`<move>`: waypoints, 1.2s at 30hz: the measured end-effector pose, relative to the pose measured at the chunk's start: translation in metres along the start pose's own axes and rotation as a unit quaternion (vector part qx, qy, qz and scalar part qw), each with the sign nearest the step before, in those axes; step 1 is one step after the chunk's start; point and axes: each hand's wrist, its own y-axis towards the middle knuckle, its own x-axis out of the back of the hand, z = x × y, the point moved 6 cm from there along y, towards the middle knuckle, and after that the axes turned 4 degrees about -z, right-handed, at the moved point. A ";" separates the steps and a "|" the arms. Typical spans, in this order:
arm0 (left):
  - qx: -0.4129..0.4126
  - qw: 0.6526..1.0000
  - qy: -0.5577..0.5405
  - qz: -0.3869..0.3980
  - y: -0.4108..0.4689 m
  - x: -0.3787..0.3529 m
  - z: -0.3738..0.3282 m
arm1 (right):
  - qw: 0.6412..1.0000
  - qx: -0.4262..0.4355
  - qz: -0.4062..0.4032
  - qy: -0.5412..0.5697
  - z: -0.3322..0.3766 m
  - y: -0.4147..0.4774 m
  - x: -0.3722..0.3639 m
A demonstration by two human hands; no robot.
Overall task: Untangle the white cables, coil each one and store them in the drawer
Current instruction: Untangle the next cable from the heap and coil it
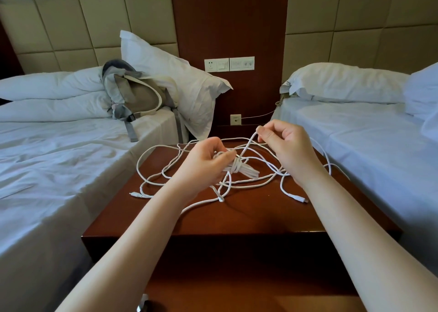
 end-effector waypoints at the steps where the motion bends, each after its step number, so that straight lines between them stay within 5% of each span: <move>1: 0.006 1.000 0.010 -0.016 0.001 0.003 0.001 | 1.000 0.009 0.003 0.002 0.005 0.000 -0.002; 10: -0.013 0.973 0.036 -0.228 0.003 0.032 -0.001 | 0.988 0.089 0.124 -0.014 0.051 -0.014 -0.034; 17: -0.027 0.942 -0.109 -0.316 -0.002 0.056 -0.008 | 0.972 0.109 0.197 -0.059 0.049 -0.032 -0.064; 25: -0.028 0.938 -0.273 -0.210 0.000 0.038 -0.014 | 0.970 0.105 0.175 -0.136 0.030 -0.031 -0.070; 36: -0.090 0.946 -0.289 0.118 -0.012 0.000 -0.032 | 0.982 0.035 0.177 0.057 0.013 -0.016 -0.037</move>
